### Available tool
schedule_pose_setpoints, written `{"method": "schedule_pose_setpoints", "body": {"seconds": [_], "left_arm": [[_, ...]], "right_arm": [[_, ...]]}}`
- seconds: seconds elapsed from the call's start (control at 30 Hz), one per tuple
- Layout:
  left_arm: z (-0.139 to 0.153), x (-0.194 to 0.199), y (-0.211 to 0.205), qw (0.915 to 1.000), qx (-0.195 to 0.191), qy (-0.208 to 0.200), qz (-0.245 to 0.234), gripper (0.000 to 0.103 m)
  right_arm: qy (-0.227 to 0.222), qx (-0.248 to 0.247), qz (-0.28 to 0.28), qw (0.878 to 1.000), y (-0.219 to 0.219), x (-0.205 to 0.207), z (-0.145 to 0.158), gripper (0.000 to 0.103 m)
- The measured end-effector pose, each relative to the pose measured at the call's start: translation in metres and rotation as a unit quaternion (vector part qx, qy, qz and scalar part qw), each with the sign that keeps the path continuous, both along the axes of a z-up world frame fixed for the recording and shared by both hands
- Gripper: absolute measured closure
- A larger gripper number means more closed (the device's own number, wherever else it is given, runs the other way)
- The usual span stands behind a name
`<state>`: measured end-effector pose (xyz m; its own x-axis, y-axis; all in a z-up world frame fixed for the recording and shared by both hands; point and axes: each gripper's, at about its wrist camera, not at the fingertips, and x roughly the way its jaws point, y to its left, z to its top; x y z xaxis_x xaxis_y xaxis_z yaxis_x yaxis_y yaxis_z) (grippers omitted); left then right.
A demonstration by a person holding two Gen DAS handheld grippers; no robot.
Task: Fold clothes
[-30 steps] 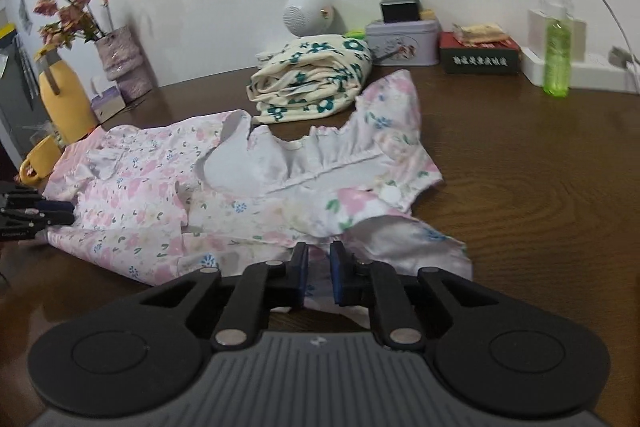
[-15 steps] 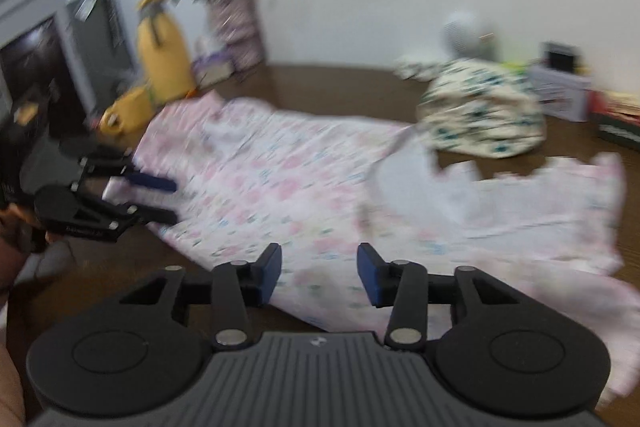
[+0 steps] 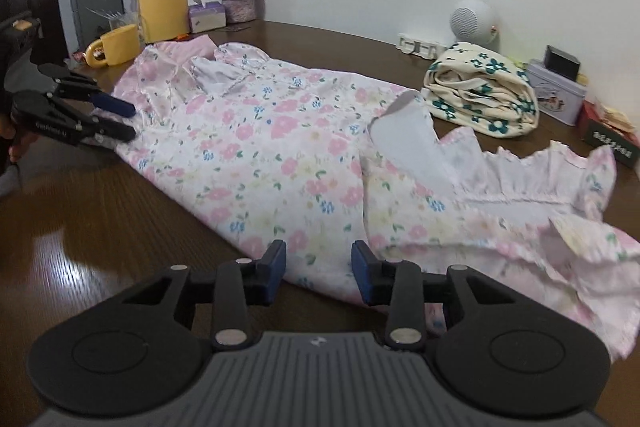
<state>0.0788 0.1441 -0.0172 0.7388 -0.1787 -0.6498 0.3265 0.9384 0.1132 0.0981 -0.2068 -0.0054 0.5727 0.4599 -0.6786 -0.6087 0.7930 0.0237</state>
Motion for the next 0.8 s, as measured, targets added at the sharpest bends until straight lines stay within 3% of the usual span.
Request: {"method": "schedule_pose_setpoints", "body": {"seconds": [0.2, 0.33, 0.4, 0.47, 0.53, 0.57, 0.63, 0.8], "left_arm": [[0.000, -0.002, 0.003, 1.0000, -0.005, -0.003, 0.005, 0.055], [0.022, -0.002, 0.000, 0.9997, -0.005, -0.022, -0.007, 0.050], [0.041, -0.002, 0.001, 0.9985, -0.026, -0.046, -0.015, 0.035], [0.059, 0.001, 0.000, 0.9963, -0.044, -0.072, -0.018, 0.011], [0.076, 0.011, -0.004, 0.9947, -0.052, -0.085, -0.028, 0.005], [0.084, 0.017, -0.006, 0.9938, -0.056, -0.090, -0.033, 0.000], [0.097, 0.031, -0.016, 0.9935, -0.053, -0.091, -0.043, 0.000], [0.105, 0.065, -0.042, 0.9946, -0.028, -0.078, -0.063, 0.000]], "right_arm": [[-0.001, -0.003, -0.025, 1.000, 0.000, -0.011, 0.001, 0.066], [0.016, 0.054, -0.040, 0.998, -0.018, -0.002, 0.014, 0.062], [0.001, 0.100, -0.052, 0.994, -0.037, -0.002, 0.034, 0.041], [-0.020, 0.136, -0.067, 0.988, -0.059, -0.001, 0.057, 0.023], [-0.046, 0.152, -0.079, 0.984, -0.077, 0.002, 0.078, 0.013], [-0.059, 0.148, -0.086, 0.983, -0.084, 0.006, 0.088, 0.000], [-0.078, 0.129, -0.102, 0.983, -0.095, 0.019, 0.103, 0.000], [-0.061, 0.084, -0.133, 0.986, -0.111, 0.063, 0.113, 0.000]]}}
